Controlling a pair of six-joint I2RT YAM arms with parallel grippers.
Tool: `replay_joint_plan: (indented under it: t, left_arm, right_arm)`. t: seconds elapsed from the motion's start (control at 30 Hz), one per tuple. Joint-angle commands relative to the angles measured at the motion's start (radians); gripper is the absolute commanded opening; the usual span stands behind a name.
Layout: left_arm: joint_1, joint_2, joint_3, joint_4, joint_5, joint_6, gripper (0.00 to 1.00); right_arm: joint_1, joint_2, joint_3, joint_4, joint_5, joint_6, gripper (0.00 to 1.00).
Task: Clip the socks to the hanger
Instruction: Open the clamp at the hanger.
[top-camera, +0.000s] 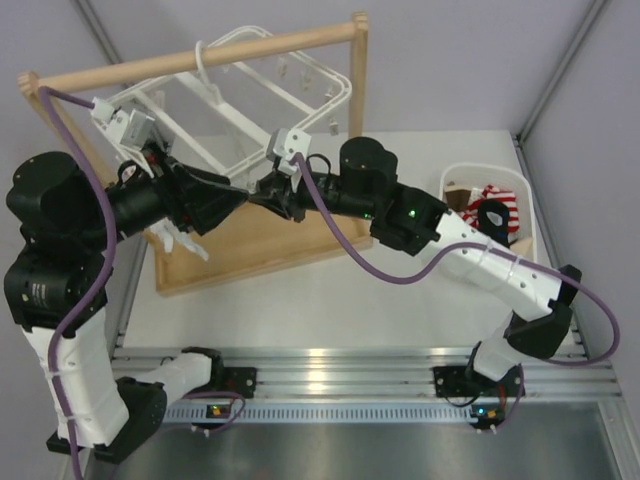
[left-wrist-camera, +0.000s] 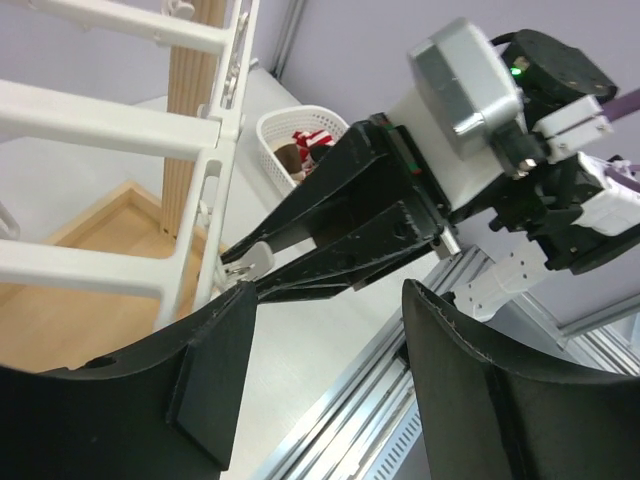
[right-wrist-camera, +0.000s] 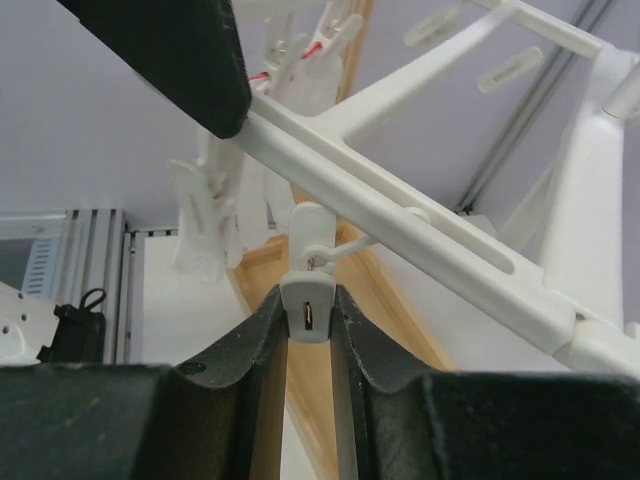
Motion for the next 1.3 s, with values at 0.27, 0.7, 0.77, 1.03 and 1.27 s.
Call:
replay_joint_plan:
  t: [0.27, 0.7, 0.77, 1.03, 1.27]
  left_arm:
    - [0.04, -0.005, 0.01, -0.065, 0.128, 0.015, 0.64]
    - [0.047, -0.018, -0.06, -0.111, -0.24, 0.074, 0.61]
    - [0.053, -0.018, -0.079, -0.098, -0.23, 0.054, 0.61]
    - [0.06, 0.002, -0.111, -0.088, -0.231, 0.043, 0.61]
    - [0.064, 0.018, -0.099, -0.056, -0.259, 0.003, 0.59]
  right_arm:
    - [0.039, 0.078, 0.17, -0.05, -0.165, 0.02, 0.0]
    - [0.072, 0.1, 0.179, -0.05, -0.01, 0.022, 0.0]
    - [0.08, 0.114, 0.193, -0.056, 0.002, 0.028, 0.0]
    - [0.086, 0.159, 0.277, -0.124, 0.046, 0.036, 0.0]
    - [0.112, 0.158, 0.282, -0.145, 0.106, 0.001, 0.0]
